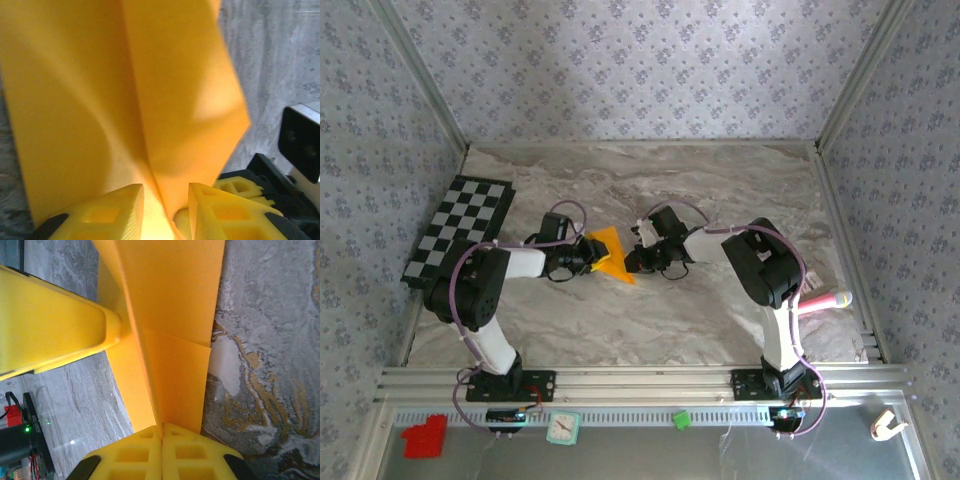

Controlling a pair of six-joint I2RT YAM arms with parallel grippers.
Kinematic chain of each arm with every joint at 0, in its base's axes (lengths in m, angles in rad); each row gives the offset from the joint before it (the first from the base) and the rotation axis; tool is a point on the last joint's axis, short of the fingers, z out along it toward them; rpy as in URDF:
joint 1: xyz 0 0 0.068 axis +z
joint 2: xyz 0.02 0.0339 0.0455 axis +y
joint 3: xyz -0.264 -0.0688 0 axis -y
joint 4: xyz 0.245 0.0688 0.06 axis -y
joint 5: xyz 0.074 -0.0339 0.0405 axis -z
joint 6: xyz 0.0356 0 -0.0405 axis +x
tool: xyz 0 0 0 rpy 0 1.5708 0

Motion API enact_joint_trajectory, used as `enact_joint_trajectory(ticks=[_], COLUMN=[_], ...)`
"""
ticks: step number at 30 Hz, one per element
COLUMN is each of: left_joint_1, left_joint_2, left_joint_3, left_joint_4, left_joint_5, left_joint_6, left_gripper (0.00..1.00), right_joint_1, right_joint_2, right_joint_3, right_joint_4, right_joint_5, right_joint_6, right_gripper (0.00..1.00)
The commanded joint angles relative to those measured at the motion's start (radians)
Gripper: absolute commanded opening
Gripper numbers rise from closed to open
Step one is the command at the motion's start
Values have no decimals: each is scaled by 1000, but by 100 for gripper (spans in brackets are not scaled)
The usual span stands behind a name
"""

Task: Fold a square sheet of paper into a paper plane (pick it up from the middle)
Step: Fourth fold the wing at the center of the table.

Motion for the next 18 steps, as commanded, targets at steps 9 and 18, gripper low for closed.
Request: enact_joint_trajectory(ticks=[9,18], left_joint_1=[-12,-14], left_joint_2=[5,-34], left_joint_3=[-15,7], left_joint_4=[-81,-32], left_joint_5=[-69,-31], left_joint_6=[4,7], left_gripper=[26,26], right_joint_1=[-19,-32], right_joint_2=[33,44], right_joint_3=[-90,-92], right_joint_4=[30,24], right_joint_5=[26,4], right_joint_6=[95,124], right_gripper=[4,4])
